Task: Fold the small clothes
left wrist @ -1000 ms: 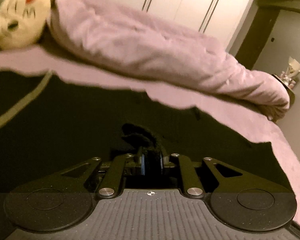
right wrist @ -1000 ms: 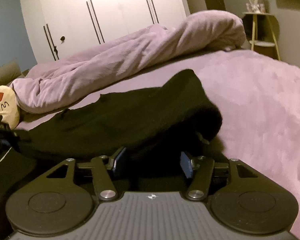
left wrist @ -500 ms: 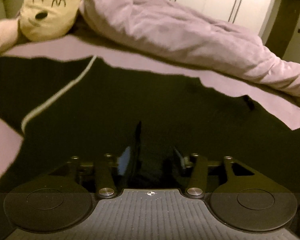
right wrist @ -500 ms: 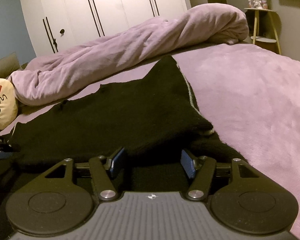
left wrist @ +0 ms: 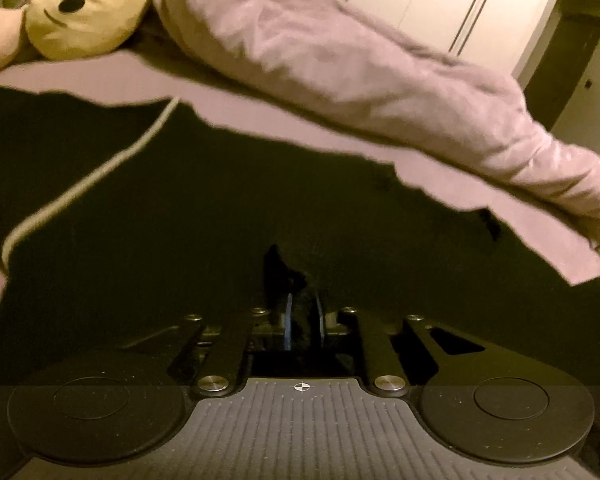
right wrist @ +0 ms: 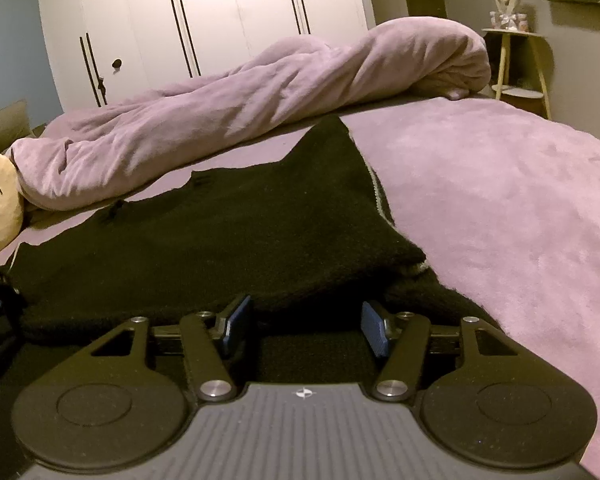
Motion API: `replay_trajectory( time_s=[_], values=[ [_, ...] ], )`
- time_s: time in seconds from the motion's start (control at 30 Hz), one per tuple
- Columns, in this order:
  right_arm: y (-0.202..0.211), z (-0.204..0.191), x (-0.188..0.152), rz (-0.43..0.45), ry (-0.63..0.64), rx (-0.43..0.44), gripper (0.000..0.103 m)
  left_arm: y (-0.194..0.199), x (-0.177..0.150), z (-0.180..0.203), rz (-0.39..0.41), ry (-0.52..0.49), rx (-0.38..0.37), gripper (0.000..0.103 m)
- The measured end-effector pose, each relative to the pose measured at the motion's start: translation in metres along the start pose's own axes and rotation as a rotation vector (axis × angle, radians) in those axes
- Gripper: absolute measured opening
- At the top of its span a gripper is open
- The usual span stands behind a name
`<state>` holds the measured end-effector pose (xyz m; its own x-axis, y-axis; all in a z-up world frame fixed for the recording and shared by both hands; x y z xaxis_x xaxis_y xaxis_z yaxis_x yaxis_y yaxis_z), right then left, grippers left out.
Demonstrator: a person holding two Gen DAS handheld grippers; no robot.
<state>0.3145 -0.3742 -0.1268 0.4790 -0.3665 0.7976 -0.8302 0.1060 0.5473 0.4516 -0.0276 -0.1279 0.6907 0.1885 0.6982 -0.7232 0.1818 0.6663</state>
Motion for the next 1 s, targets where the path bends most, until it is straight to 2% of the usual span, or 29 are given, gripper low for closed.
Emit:
replay_trajectory(
  time_s=[0.13, 0.23, 0.27, 0.3, 0.33, 0.37, 0.43, 0.47, 0.5, 0.53, 0.57, 0.6, 0.63, 0.7, 0.73, 0.83, 0.87, 0.9, 1.0],
  values=[
    [0.006, -0.008, -0.005, -0.006, 0.002, -0.009, 0.058, 0.007, 0.013, 0.001, 0.057, -0.036, -0.008, 0.014],
    [0.007, -0.015, -0.014, -0.008, 0.025, -0.024, 0.060, -0.001, 0.008, -0.008, 0.018, -0.059, 0.037, 0.019],
    [0.007, -0.018, -0.017, -0.005, 0.034, -0.033, 0.062, -0.003, 0.005, -0.016, 0.004, -0.061, 0.064, 0.025],
    [0.007, -0.020, -0.020, 0.006, 0.041, -0.042, 0.064, -0.002, 0.002, -0.024, -0.010, -0.057, 0.065, 0.040],
    [0.006, -0.021, -0.022, 0.018, 0.052, -0.047, 0.067, 0.001, -0.001, -0.031, -0.017, -0.045, 0.043, 0.049],
    [0.005, -0.023, -0.024, 0.028, 0.072, -0.053, 0.071, 0.007, -0.002, -0.039, -0.016, -0.030, 0.026, 0.063],
    [0.003, -0.027, -0.027, 0.039, 0.110, -0.060, 0.076, 0.023, -0.002, -0.060, 0.006, -0.005, 0.006, 0.075],
    [0.002, -0.028, -0.027, 0.038, 0.117, -0.062, 0.078, 0.033, -0.001, -0.074, 0.018, 0.004, 0.012, 0.085],
    [0.001, -0.029, -0.027, 0.036, 0.121, -0.060, 0.079, 0.042, 0.001, -0.091, 0.033, 0.017, 0.031, 0.089],
    [0.001, -0.029, -0.028, 0.037, 0.122, -0.057, 0.081, 0.051, 0.004, -0.105, 0.048, 0.031, 0.035, 0.088],
    [0.001, -0.029, -0.028, 0.038, 0.122, -0.055, 0.082, 0.059, 0.007, -0.121, 0.058, 0.054, 0.006, 0.090],
    [0.000, -0.029, -0.029, 0.041, 0.124, -0.052, 0.083, 0.066, 0.011, -0.142, 0.068, 0.097, 0.027, 0.091],
    [0.000, -0.029, -0.029, 0.042, 0.127, -0.054, 0.084, 0.073, 0.016, -0.168, 0.079, 0.145, 0.083, 0.091],
    [-0.002, -0.031, -0.029, 0.041, 0.142, -0.064, 0.085, 0.082, 0.027, -0.213, 0.112, 0.223, 0.109, 0.090],
    [-0.002, -0.032, -0.030, 0.041, 0.149, -0.069, 0.085, 0.084, 0.032, -0.235, 0.122, 0.266, 0.125, 0.087],
    [-0.003, -0.034, -0.032, 0.044, 0.165, -0.081, 0.087, 0.073, 0.042, -0.311, 0.111, 0.467, 0.185, 0.068],
    [-0.003, -0.034, -0.032, 0.044, 0.168, -0.084, 0.087, 0.067, 0.043, -0.327, 0.096, 0.541, 0.166, 0.060],
    [-0.003, -0.035, -0.033, 0.045, 0.171, -0.087, 0.087, 0.059, 0.045, -0.341, 0.091, 0.625, 0.107, 0.055],
    [-0.003, -0.036, -0.034, 0.047, 0.179, -0.094, 0.088, 0.040, 0.054, -0.367, 0.117, 0.793, 0.010, 0.049]
  ],
)
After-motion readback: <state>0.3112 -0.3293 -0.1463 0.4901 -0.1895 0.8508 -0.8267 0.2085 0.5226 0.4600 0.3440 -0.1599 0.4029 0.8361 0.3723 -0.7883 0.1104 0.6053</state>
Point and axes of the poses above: each gripper's, at about its wrist camera, not at the fingertips, and y roughly against the way its jaws point, z to its right, x to its top, the point moved 10 cm from there along -y, roughly the way its jaws point, and after that the axes turned 3 degrees about -y, right-handed, at the moved point
